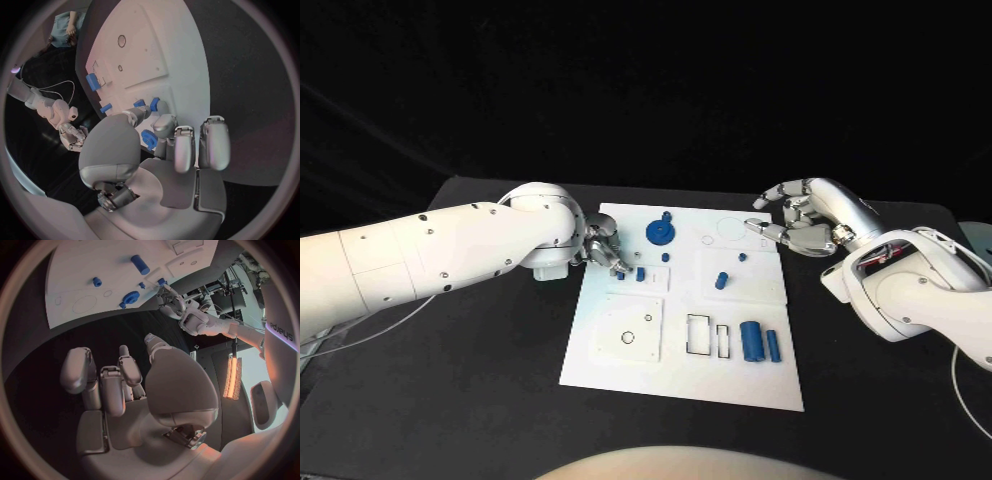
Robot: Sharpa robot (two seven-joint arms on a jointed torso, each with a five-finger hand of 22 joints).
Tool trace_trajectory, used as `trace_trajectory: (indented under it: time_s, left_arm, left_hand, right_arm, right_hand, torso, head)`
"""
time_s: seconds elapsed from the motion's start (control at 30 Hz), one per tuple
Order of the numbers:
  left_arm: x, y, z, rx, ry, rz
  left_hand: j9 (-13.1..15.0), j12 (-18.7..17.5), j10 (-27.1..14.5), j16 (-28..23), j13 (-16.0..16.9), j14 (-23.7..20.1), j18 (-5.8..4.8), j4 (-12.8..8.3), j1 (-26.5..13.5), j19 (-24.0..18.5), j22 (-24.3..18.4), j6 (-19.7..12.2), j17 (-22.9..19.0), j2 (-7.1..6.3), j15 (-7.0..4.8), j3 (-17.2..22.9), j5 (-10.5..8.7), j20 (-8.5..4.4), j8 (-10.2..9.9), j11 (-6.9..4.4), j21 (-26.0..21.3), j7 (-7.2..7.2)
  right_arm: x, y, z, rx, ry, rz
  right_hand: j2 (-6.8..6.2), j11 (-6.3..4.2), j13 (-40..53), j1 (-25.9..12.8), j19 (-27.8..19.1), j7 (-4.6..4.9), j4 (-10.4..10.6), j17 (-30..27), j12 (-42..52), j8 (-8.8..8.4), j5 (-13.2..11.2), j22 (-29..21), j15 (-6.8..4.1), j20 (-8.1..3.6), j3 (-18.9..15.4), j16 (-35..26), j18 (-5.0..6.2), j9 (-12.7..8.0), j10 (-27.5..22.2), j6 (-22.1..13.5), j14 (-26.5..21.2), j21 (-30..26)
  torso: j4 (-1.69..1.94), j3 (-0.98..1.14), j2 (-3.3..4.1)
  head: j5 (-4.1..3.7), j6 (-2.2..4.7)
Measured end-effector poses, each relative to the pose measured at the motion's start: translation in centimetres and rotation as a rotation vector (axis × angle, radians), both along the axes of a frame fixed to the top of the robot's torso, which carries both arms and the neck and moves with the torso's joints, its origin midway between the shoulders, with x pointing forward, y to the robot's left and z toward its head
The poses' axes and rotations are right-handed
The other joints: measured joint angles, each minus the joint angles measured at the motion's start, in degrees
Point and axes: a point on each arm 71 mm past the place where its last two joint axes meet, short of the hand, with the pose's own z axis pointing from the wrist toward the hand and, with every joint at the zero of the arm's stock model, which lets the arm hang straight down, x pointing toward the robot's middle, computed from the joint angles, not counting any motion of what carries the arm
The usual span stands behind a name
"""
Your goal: Assemble the parts on the task board
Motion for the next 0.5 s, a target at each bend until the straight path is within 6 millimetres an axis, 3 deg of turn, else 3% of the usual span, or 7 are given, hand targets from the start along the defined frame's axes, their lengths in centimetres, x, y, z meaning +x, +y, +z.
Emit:
trace_trajectory:
  time_s: [0.3, 0.5]
  left_arm:
    - [-0.14, -0.01, -0.01, -0.017, 0.002, 0.007]
    - [-0.08, 0.00, 0.40, -0.042, -0.009, 0.022]
  left_hand:
    - [0.5, -0.4, -0.3, 0.0, -0.8, 0.0, 0.00, 4.2, -1.3, 0.0, -0.2, -0.2, 0.0, -0.08, 0.00, -4.5, -0.50, 0.00, -0.4, 0.33, 0.0, 0.23]
    - [0.5, -0.7, -0.5, 0.0, -1.1, 0.0, 0.00, 4.6, -1.6, 0.0, -0.4, -0.2, 0.0, 0.22, 0.00, -5.7, -0.84, 0.00, -0.4, 0.53, -0.2, 0.23]
  right_arm:
    - [0.06, -0.04, -0.01, 0.000, -0.003, -0.002]
    - [0.09, -0.07, -0.03, 0.000, -0.004, -0.003]
  right_hand:
    - [-0.07, 0.11, -2.4, -0.6, -0.5, -0.01, 0.0, 0.0, -2.7, 0.00, 0.0, -0.4, 0.00, -0.11, 0.0, -0.7, -0.01, -0.1, -2.0, -0.4, 0.0, -1.4]
    - [0.01, 0.01, -3.3, -0.9, -1.0, -0.01, 0.0, 0.0, -3.4, 0.00, 0.0, -1.1, 0.00, -0.19, 0.0, -1.2, -0.01, -0.1, -2.7, -0.4, 0.0, -2.7]
  torso:
    - [-0.01, -0.01, 0.01]
    - [-0.02, 0.01, 0.01]
  head:
    - [-0.19, 0.12]
    - [-0.31, 0.26]
